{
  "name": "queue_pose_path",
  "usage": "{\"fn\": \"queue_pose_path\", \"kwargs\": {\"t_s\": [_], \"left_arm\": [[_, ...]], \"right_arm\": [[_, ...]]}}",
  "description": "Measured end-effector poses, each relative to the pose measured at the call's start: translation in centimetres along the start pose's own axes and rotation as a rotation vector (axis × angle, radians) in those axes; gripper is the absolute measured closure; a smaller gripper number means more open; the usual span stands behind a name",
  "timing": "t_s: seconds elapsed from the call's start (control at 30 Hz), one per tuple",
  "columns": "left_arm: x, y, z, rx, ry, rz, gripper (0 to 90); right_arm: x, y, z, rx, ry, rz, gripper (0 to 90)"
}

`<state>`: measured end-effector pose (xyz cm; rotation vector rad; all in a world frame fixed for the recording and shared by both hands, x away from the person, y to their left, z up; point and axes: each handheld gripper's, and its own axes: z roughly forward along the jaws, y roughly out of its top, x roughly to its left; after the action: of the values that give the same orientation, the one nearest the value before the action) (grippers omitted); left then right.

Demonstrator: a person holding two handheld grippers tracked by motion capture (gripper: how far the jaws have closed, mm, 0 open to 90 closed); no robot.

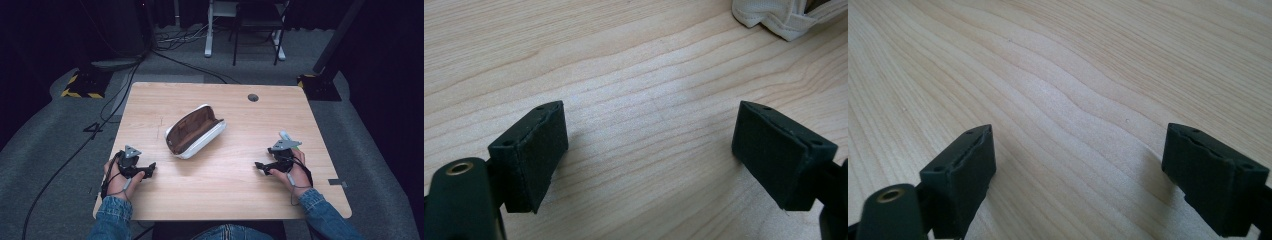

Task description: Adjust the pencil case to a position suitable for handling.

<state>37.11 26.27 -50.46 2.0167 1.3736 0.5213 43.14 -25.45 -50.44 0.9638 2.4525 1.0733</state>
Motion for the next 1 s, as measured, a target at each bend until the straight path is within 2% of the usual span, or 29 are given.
{"fn": "queue_pose_path", "kwargs": {"t_s": [0.2, 0.4, 0.53, 1.0], "left_arm": [[0.0, 0.2, -0.3, 0.014, -0.001, 0.007, 18.4], [-0.1, 1.2, -1.4, -0.032, -0.009, -0.001, 19.7], [-0.3, 1.8, -1.9, -0.046, -0.014, -0.003, 20.5], [-1.6, 5.3, -3.7, -0.143, -0.081, 0.012, 21.7]], "right_arm": [[0.0, 0.0, 0.0, -0.001, 0.0, 0.0, 14.0], [0.0, 0.0, 0.0, -0.001, 0.001, -0.001, 14.1], [0.0, 0.0, 0.0, -0.001, 0.001, -0.001, 14.1], [0.0, 0.0, 0.0, -0.004, 0.001, -0.005, 15.0]]}}
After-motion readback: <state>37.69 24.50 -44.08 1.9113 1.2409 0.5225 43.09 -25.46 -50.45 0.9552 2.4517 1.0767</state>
